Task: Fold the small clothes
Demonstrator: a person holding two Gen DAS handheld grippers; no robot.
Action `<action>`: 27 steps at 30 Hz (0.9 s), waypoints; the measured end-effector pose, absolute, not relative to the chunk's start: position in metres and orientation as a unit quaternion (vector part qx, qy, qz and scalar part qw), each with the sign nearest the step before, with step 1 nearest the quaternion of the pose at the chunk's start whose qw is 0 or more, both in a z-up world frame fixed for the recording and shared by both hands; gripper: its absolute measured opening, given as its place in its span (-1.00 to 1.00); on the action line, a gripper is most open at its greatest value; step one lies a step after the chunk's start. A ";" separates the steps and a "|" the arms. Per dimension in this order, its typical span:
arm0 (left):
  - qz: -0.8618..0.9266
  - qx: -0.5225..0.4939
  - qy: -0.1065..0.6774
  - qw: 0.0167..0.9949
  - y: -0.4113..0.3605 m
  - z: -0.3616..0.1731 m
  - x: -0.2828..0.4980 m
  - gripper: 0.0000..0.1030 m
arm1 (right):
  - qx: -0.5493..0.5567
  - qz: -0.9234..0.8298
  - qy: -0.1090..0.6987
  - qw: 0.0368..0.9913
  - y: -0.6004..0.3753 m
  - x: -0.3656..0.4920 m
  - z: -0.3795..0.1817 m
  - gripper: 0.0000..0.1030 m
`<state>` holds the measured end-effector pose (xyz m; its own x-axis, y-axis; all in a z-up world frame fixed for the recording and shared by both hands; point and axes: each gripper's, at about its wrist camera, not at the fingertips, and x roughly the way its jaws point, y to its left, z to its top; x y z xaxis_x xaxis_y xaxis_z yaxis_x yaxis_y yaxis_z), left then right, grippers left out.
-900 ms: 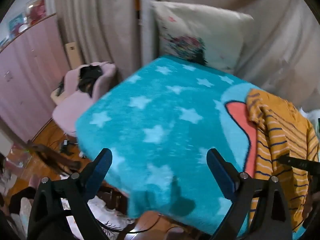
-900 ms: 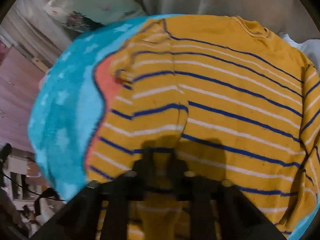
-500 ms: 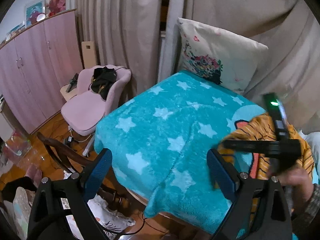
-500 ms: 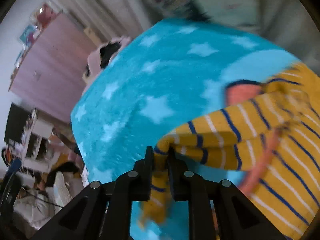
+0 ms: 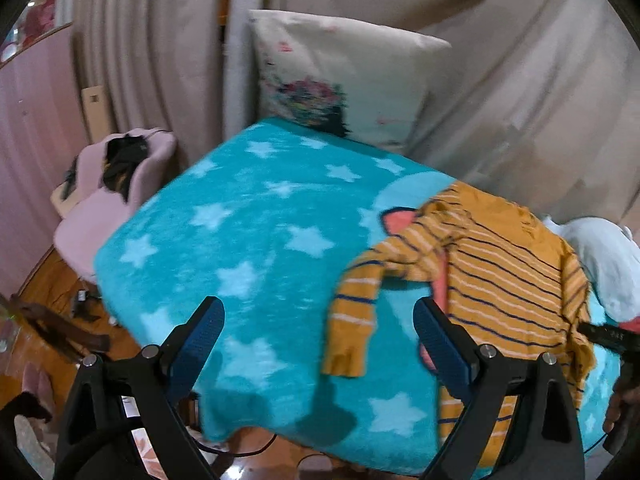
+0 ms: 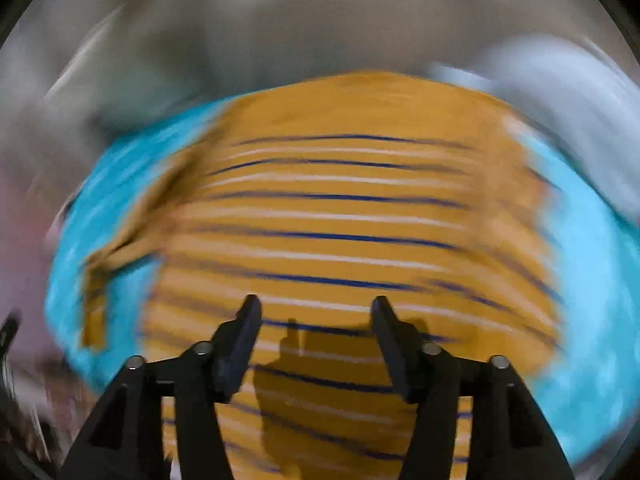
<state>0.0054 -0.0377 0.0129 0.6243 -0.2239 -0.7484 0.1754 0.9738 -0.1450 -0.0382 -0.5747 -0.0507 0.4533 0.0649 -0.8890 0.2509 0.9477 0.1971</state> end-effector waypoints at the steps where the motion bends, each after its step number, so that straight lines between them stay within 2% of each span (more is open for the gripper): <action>1: -0.118 -0.030 0.422 0.898 -0.045 0.012 0.006 0.85 | 0.169 -0.103 0.523 0.829 -0.610 -0.050 -0.056 0.26; 5: -0.142 -0.022 0.427 0.893 -0.081 0.013 0.003 0.85 | 0.205 -0.136 0.524 0.815 -0.665 -0.071 -0.063 0.30; 11: -0.173 0.009 0.424 0.889 -0.142 0.026 -0.015 0.85 | 0.059 -0.069 0.537 0.838 -0.622 -0.037 -0.090 0.37; 12: -0.176 0.015 0.422 0.889 -0.150 0.028 -0.019 0.85 | 0.026 -0.074 0.542 0.837 -0.616 -0.029 -0.099 0.26; 13: -0.180 0.021 0.421 0.889 -0.160 0.029 -0.024 0.85 | 0.019 -0.068 0.543 0.837 -0.618 -0.026 -0.106 -0.01; 14: -0.181 0.024 0.420 0.889 -0.167 0.030 -0.029 0.85 | 0.031 -0.056 0.545 0.836 -0.624 -0.026 -0.112 -0.82; 18: -0.169 0.031 0.426 0.889 -0.182 0.028 -0.039 0.85 | 0.154 -0.039 0.498 0.853 -0.681 -0.042 -0.088 -0.82; 20: -0.161 0.020 0.434 0.886 -0.184 0.024 -0.042 0.85 | 0.179 -0.072 0.469 0.862 -0.720 -0.052 -0.073 -0.82; 23: -0.144 0.009 0.440 0.886 -0.183 0.018 -0.047 0.85 | 0.180 -0.156 0.450 0.861 -0.778 -0.057 -0.067 -0.82; 27: -0.119 0.000 0.454 0.883 -0.174 0.006 -0.050 0.85 | 0.150 -0.348 0.463 0.801 -0.857 -0.060 -0.093 -0.74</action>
<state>-0.0499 -0.1740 0.0064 0.5587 -0.2111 -0.8020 0.2104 0.9715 -0.1092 -0.0603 -0.8566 -0.0927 0.3290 -0.4181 -0.8467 0.6960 0.7134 -0.0818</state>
